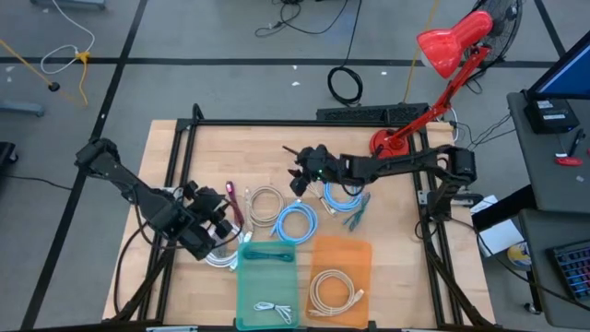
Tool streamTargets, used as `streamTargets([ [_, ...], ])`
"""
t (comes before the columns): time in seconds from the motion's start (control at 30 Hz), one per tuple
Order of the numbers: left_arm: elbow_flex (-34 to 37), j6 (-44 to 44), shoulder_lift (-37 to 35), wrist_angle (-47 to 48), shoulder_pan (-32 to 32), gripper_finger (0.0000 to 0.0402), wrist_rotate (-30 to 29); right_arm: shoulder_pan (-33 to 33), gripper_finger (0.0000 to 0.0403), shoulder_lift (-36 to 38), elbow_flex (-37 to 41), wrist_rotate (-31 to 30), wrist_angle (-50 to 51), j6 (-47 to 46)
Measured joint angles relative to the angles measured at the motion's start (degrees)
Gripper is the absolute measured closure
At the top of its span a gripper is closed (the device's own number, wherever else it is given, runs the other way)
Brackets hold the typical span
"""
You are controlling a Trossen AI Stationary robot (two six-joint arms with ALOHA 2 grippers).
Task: Pick & Place USB Port
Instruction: Put the gray video cable into the orange bin
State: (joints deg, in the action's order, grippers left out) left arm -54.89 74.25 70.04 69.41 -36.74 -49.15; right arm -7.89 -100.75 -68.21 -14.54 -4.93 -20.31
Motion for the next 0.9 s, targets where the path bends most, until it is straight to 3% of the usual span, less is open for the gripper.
streamTargets([
  [0.13, 0.0, -0.1, 0.0, -0.2, -1.5, 0.0275, -0.6, -0.3, 0.0234, -3.0, -2.0, 1.4, -0.1, 0.0],
  [0.3, 2.4, -0.4, 0.0, -3.5, -3.2, 0.0275, -3.7, 1.9, 0.0234, -10.2, -11.3, 2.9, 4.4, 1.1],
  [0.4, 4.5, -0.4, 0.0, -4.0, -3.4, 0.0275, -2.6, 3.5, 0.0234, -14.8, -17.5, 2.9, 10.3, 1.6],
  [0.6, 7.0, 1.2, -0.3, -4.4, -3.5, 0.0275, 0.5, 4.4, 0.0234, -21.1, -24.7, 2.9, 12.6, 1.7],
  [0.9, 7.5, 0.5, -0.4, -6.4, -5.0, 0.0275, 1.1, 4.2, 0.0234, -25.8, -26.5, 3.5, 17.6, 1.3],
])
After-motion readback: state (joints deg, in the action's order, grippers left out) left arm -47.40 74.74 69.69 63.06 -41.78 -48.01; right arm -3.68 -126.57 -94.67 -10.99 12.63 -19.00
